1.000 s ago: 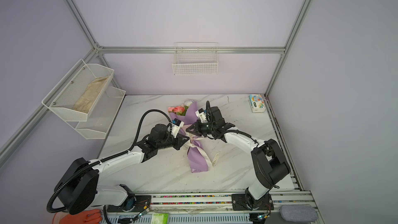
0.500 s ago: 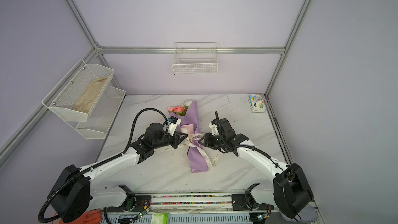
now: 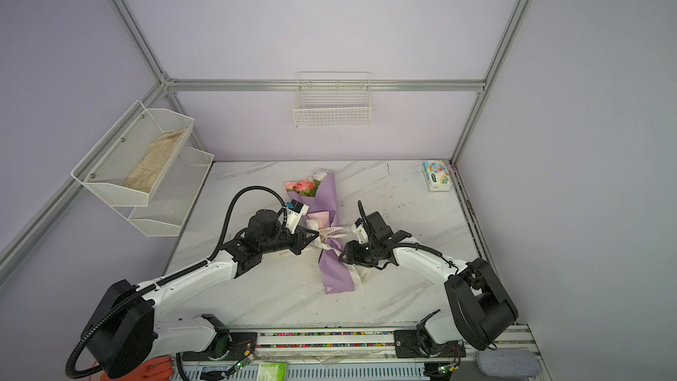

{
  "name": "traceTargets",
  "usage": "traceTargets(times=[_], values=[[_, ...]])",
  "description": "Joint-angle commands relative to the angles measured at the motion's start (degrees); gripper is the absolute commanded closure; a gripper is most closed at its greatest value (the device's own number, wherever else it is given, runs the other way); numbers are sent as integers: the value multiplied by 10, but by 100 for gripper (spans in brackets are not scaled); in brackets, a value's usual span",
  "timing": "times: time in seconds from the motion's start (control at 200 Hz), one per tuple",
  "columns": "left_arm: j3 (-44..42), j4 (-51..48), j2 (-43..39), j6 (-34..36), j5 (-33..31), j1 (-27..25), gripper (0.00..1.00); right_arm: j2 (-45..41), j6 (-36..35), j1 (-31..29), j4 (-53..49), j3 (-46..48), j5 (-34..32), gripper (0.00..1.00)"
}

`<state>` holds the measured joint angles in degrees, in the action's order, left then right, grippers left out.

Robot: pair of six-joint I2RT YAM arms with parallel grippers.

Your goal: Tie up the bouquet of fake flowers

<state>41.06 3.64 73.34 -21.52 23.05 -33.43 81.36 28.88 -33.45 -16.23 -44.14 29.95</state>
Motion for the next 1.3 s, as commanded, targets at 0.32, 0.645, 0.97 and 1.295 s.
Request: traceTargets(times=[0.32,0.645,0.97,1.295], values=[[12,-1,-18,-13,-8,5,99,-45,25,-2,-48,-44,-175,100],[-55,13,-53,-48,-55,6,100,-39,15,-2,-84,-63,-238,100],[-119,42,-72,-83,-73,6,98,-24,-9,-3,-142,-85,-253,100],[-124,55,-41,-100,-78,6,95,-53,-15,-3,-262,-115,-277,100]])
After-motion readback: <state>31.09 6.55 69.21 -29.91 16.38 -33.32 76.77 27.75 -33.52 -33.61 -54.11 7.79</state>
